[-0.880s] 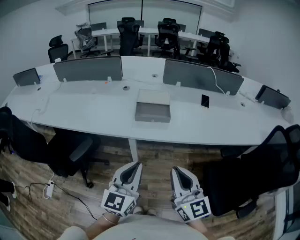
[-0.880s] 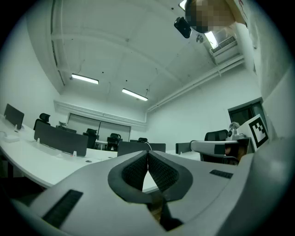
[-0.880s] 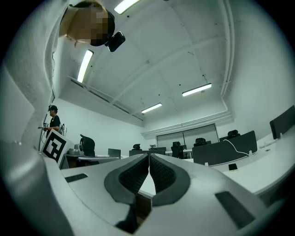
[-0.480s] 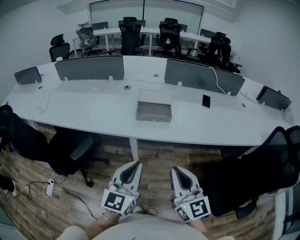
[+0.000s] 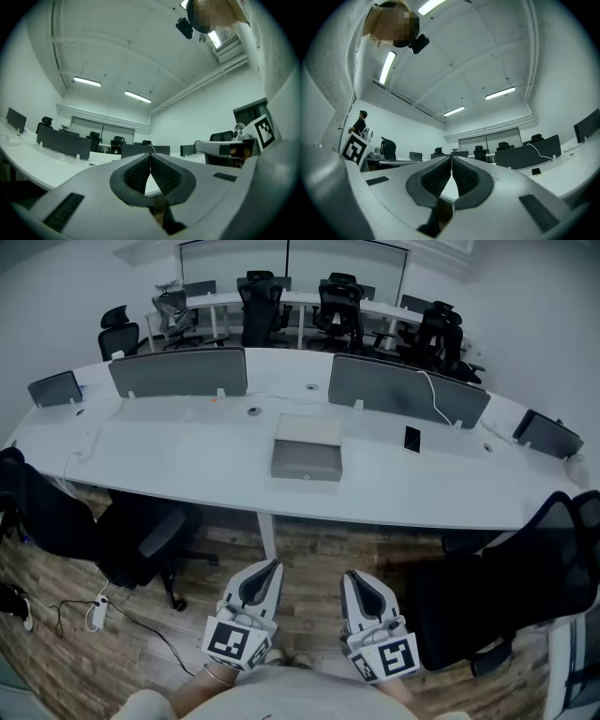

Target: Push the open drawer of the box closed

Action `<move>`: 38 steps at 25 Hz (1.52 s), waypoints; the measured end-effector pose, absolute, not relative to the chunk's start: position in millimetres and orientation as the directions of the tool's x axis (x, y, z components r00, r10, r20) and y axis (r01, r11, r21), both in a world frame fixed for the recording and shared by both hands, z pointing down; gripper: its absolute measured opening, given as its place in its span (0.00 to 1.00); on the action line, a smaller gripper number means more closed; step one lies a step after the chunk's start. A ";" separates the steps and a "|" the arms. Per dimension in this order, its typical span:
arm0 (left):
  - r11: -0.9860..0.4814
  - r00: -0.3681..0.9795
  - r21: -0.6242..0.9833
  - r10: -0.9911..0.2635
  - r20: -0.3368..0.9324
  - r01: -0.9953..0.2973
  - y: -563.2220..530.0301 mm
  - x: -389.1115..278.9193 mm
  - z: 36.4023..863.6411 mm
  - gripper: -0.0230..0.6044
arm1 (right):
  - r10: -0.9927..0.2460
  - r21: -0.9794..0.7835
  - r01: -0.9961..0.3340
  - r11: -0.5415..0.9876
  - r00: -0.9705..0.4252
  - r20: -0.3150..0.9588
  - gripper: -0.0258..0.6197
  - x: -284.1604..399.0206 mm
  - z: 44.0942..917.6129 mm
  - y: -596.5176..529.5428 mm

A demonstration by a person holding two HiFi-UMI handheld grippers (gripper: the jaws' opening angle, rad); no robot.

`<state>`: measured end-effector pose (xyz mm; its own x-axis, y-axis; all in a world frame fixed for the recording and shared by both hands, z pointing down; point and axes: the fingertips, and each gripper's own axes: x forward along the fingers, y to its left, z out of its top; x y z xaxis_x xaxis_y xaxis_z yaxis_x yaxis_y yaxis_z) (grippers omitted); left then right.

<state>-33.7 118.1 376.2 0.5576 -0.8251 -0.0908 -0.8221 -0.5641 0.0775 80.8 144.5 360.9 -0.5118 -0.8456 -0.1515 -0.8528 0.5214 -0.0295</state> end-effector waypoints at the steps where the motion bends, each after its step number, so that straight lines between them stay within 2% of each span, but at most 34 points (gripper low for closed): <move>1: -0.566 0.560 0.072 -0.823 -0.094 -0.821 117.8 -32.5 376.3 0.05 | -0.846 -0.031 -0.853 0.520 -0.511 -0.151 0.08 82.3 361.2 144.1; 23: -0.481 0.475 0.085 -0.876 -0.087 -0.872 105.1 -13.8 382.9 0.05 | -0.814 -0.054 -0.816 0.576 -0.566 -0.130 0.08 102.3 375.8 131.1; 38: -0.490 0.480 0.094 -0.870 -0.110 -0.866 12.2 -26.2 384.9 0.05 | -0.836 -0.047 -0.839 0.543 -0.534 -0.122 0.08 93.9 384.1 44.1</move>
<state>-26.2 12.2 384.9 0.4805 -0.8701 -0.1100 -0.8664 -0.4904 0.0941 93.9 44.1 384.1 -0.5344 -0.8364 -0.1222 -0.8386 0.5427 -0.0469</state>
